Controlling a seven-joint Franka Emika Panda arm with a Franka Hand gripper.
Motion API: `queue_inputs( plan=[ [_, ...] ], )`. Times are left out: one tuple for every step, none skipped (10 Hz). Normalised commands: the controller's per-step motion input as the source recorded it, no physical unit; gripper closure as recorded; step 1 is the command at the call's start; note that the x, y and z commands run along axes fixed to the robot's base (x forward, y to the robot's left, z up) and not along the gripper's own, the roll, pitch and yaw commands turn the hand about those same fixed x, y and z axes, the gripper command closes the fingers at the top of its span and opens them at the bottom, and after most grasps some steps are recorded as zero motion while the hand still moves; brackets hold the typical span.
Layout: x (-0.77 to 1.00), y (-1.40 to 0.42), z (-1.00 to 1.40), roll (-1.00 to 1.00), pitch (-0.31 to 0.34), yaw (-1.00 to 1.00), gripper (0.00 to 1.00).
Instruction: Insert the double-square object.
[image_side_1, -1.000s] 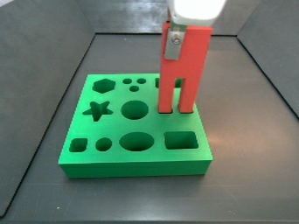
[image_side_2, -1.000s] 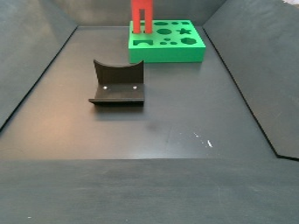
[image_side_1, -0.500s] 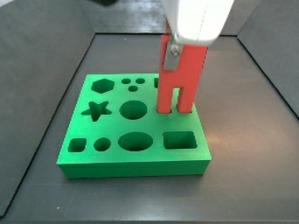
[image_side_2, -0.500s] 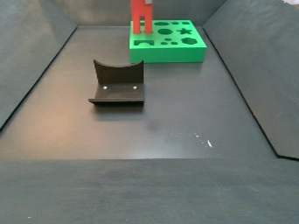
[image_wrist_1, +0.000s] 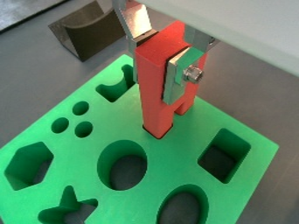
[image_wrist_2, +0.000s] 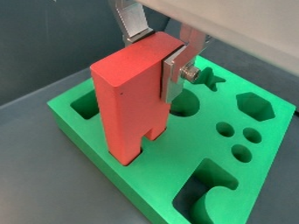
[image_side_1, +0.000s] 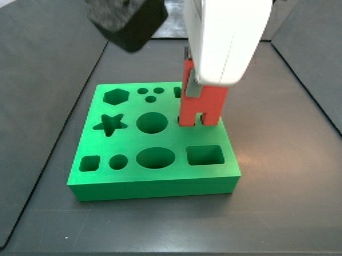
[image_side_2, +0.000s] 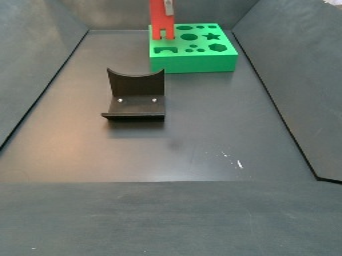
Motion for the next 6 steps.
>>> queue_inputs(
  plan=[
    [0.00, 0.12, -0.29, 0.10, 0.037, 0.00, 1.00],
    [0.00, 0.11, -0.26, 0.06, 0.036, 0.00, 1.00],
    [0.00, 0.01, -0.15, 0.00, 0.000, 0.00, 1.00],
    [0.00, 0.02, 0.00, -0.05, 0.000, 0.00, 1.00],
    [0.00, 0.01, 0.00, -0.02, 0.000, 0.00, 1.00],
    [0.00, 0.00, 0.00, 0.00, 0.000, 0.00, 1.00]
  ],
)
